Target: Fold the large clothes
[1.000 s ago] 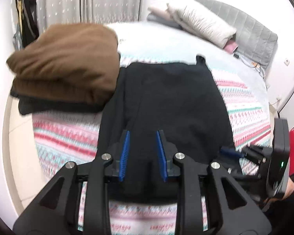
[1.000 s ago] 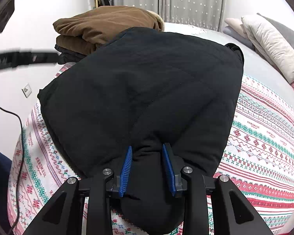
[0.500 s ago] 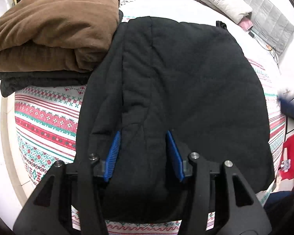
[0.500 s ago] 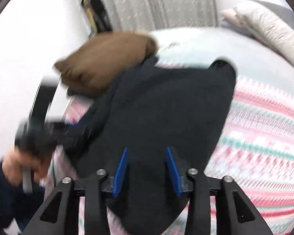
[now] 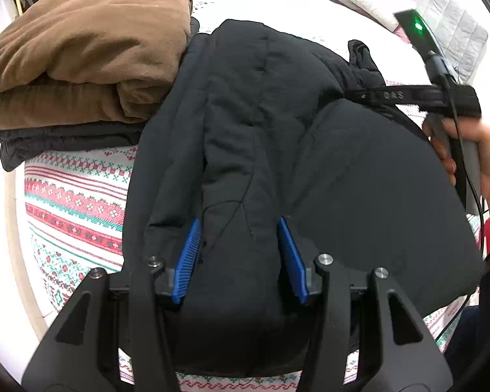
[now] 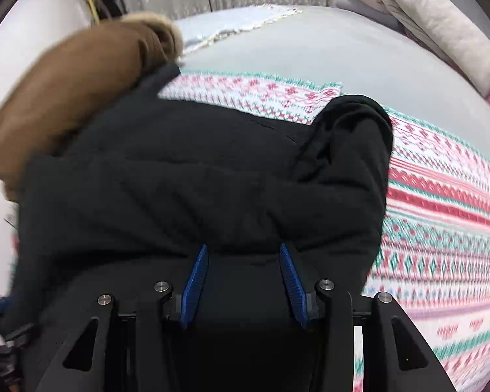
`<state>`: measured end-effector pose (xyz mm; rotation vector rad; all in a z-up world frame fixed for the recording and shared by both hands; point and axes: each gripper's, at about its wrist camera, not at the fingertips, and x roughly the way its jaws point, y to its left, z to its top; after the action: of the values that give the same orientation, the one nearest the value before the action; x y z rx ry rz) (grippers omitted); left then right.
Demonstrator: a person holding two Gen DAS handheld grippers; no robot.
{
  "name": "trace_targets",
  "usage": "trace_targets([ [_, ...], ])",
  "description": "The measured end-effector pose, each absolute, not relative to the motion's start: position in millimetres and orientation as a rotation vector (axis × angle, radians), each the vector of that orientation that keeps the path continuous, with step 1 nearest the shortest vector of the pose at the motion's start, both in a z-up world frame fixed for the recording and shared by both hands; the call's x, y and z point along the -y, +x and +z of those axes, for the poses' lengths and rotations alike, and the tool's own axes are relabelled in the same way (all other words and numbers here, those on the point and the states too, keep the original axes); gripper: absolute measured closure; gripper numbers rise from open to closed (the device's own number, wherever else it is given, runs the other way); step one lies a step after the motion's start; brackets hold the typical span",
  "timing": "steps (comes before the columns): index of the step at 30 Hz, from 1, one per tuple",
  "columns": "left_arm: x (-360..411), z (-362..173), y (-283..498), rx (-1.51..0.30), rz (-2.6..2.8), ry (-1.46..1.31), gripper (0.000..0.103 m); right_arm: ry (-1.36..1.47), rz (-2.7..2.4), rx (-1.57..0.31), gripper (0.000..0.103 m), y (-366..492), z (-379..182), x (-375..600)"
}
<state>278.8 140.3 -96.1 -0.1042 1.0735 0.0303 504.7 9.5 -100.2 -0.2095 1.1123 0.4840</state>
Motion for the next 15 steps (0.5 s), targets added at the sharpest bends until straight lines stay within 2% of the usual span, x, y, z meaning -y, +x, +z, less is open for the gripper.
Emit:
trace_targets([
  [5,-138,-94,279,-1.075,0.028,-0.101,0.051,-0.175,0.52,-1.131,0.057,515,-105,-7],
  [8,-136,-94,276,-1.072,0.028,-0.097,0.051,-0.204,0.575,-1.077,0.057,516,-94,-5],
  [11,-132,-94,278,-1.067,0.022,-0.088,0.051,-0.042,0.563,-1.035,0.058,537,-84,19],
  [13,-137,-97,279,-1.068,0.01,-0.094,0.051,0.006,0.532,-1.046,0.058,542,-93,22],
  [15,-140,-96,280,-1.081,0.0,-0.118,0.051,-0.077,0.498,-1.043,0.058,540,-105,9],
])
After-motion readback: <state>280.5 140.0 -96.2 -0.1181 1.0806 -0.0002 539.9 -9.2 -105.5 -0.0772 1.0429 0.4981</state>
